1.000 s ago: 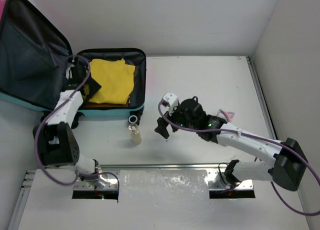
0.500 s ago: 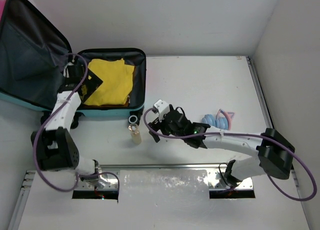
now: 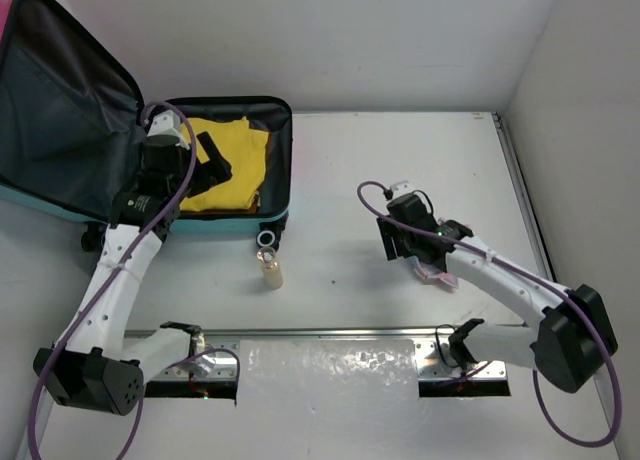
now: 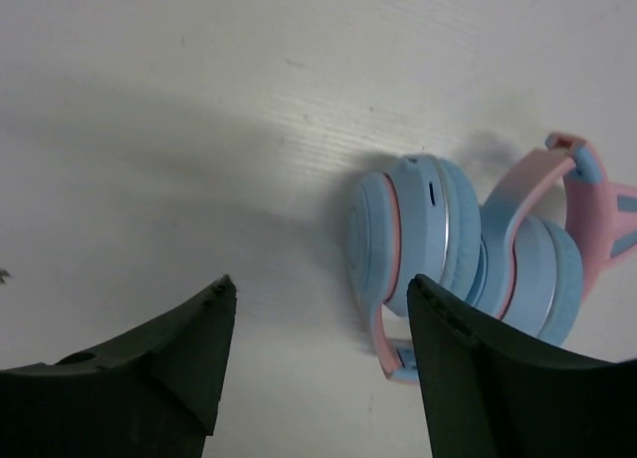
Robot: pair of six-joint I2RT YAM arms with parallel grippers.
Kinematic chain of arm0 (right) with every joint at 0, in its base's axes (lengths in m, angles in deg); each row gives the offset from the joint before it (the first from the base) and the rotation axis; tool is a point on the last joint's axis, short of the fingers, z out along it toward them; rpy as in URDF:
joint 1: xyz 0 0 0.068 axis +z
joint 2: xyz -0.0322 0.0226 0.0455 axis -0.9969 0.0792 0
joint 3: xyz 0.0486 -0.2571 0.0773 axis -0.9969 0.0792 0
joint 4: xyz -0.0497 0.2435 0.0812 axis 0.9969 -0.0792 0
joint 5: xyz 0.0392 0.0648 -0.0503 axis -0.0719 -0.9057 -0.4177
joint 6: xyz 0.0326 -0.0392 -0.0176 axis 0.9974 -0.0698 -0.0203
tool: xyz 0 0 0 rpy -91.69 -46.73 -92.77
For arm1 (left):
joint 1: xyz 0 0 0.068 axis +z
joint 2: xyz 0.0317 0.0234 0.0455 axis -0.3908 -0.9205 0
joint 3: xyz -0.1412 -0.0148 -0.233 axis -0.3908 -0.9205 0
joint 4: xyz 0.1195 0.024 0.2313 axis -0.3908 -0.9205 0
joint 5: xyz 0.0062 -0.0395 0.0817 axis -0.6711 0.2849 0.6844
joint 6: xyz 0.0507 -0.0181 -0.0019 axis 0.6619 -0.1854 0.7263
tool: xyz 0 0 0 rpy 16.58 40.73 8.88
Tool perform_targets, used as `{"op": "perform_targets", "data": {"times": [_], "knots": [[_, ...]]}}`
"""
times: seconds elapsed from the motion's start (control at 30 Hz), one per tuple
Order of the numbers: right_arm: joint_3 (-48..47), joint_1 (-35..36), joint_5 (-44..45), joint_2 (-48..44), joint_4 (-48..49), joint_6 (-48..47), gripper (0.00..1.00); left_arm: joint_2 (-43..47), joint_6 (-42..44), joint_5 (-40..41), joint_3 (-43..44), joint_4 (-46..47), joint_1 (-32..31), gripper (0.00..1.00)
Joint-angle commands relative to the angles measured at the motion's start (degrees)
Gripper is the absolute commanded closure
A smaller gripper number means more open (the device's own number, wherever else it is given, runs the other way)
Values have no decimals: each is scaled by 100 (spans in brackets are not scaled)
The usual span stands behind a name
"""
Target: Pack the luggage
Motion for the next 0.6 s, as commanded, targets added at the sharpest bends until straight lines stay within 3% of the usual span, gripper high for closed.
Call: {"op": "perform_targets", "data": {"times": [0.0, 0.07, 0.13, 0.3, 0.57], "knots": [[280, -18, 128, -400, -645, -147, 36, 232, 383, -163, -150, -120, 2, 8], [474, -106, 137, -445, -628, -182, 44, 259, 454, -268, -221, -137, -7, 8], [597, -124, 224, -498, -628, -130, 58, 294, 489, -426, -282, -111, 2, 8], [949, -229, 164, -525, -356, -94, 57, 320, 621, -400, -511, -85, -7, 8], [1143, -669, -241, 301, 583, -401, 61, 285, 656, -488, -687, 12, -7, 8]]}}
